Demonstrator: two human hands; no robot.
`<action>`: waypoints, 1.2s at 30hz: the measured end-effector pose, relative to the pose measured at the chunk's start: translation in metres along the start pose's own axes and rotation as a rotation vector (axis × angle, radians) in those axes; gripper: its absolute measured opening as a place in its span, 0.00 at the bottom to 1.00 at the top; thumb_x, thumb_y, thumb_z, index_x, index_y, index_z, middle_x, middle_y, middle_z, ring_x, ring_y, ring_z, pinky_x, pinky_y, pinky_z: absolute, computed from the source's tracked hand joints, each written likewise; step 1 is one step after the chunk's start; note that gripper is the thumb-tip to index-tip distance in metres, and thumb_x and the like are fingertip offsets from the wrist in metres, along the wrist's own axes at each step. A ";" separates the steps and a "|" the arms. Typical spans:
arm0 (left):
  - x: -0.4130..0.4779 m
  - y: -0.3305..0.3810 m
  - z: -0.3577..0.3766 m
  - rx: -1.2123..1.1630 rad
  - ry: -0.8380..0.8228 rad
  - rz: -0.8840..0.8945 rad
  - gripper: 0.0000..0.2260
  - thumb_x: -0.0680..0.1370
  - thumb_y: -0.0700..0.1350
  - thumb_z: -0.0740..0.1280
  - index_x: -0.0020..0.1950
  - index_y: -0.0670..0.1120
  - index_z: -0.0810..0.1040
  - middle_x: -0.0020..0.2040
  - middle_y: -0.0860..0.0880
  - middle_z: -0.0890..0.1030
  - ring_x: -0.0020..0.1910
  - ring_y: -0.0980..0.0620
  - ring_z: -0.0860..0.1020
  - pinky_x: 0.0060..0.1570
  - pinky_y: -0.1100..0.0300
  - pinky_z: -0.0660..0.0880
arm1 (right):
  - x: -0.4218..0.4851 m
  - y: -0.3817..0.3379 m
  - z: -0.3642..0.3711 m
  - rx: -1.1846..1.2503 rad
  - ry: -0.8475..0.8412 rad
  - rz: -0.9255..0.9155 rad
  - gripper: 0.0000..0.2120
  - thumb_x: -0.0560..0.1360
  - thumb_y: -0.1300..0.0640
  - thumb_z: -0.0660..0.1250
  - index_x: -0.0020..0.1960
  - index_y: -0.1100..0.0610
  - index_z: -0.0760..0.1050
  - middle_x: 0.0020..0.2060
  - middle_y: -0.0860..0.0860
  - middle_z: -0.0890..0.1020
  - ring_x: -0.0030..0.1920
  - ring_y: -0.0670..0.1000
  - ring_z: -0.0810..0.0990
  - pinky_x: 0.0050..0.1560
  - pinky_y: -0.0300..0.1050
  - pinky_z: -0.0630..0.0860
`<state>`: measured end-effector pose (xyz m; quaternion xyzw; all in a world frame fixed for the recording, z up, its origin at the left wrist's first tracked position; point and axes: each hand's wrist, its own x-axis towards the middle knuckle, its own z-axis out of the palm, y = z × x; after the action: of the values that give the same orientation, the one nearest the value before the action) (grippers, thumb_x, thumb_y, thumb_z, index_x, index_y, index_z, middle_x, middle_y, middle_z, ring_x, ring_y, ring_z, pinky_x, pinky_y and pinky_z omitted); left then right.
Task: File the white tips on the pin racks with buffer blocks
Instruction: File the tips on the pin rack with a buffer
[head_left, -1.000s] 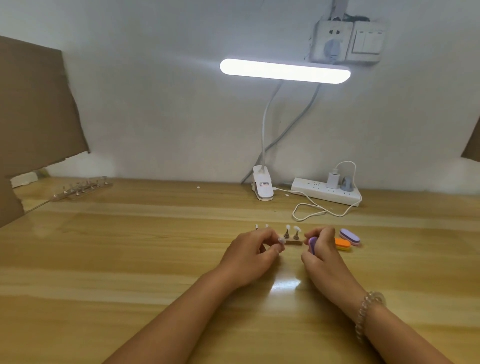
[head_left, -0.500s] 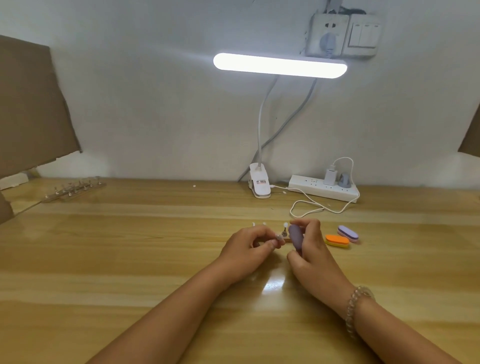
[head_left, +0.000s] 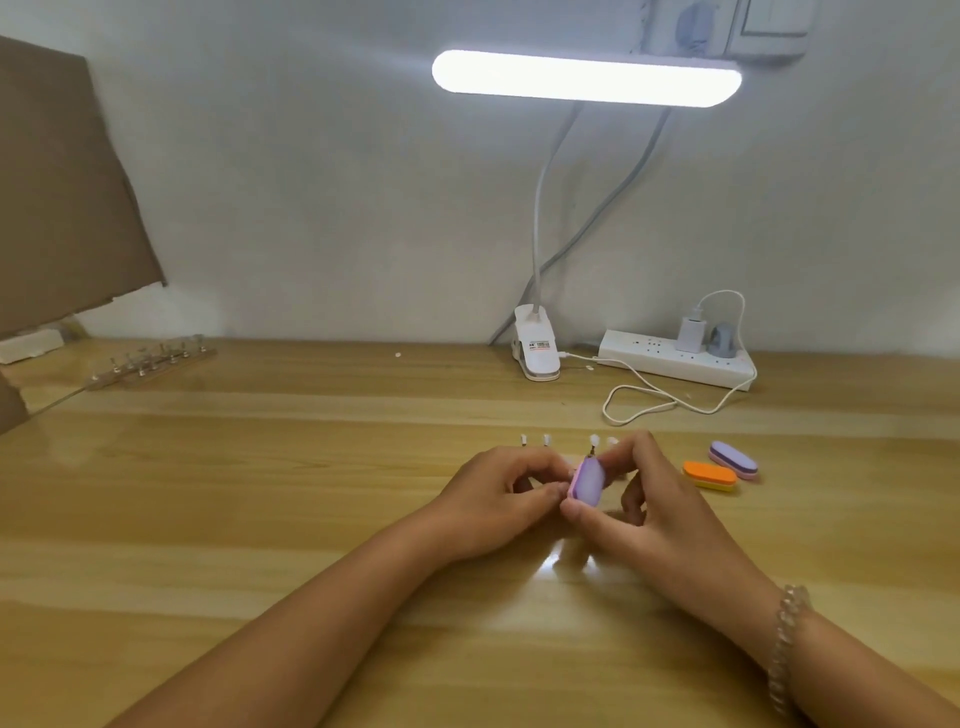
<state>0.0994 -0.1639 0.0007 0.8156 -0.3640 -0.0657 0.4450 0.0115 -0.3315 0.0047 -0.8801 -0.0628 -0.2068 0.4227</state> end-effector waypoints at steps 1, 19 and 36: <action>0.000 0.000 -0.001 -0.004 -0.009 0.004 0.09 0.80 0.41 0.66 0.50 0.54 0.82 0.42 0.60 0.80 0.34 0.56 0.70 0.40 0.59 0.69 | -0.001 0.000 0.001 -0.028 -0.006 -0.016 0.16 0.69 0.49 0.76 0.48 0.51 0.71 0.44 0.37 0.77 0.34 0.43 0.73 0.36 0.33 0.69; -0.004 0.000 0.001 0.057 -0.055 0.049 0.07 0.80 0.46 0.66 0.48 0.57 0.81 0.39 0.65 0.78 0.35 0.56 0.71 0.40 0.56 0.69 | -0.001 -0.004 -0.004 -0.114 0.105 0.080 0.20 0.64 0.38 0.73 0.42 0.52 0.70 0.35 0.46 0.75 0.34 0.41 0.72 0.36 0.43 0.66; -0.003 -0.002 0.000 0.089 -0.058 0.036 0.07 0.80 0.45 0.67 0.52 0.55 0.83 0.40 0.61 0.79 0.33 0.57 0.70 0.38 0.57 0.67 | -0.004 -0.006 -0.010 -0.221 -0.054 -0.002 0.21 0.62 0.35 0.72 0.41 0.48 0.68 0.32 0.45 0.74 0.32 0.46 0.73 0.32 0.44 0.65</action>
<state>0.0981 -0.1616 -0.0015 0.8256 -0.3938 -0.0652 0.3988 0.0035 -0.3347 0.0129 -0.9266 -0.0519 -0.1892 0.3208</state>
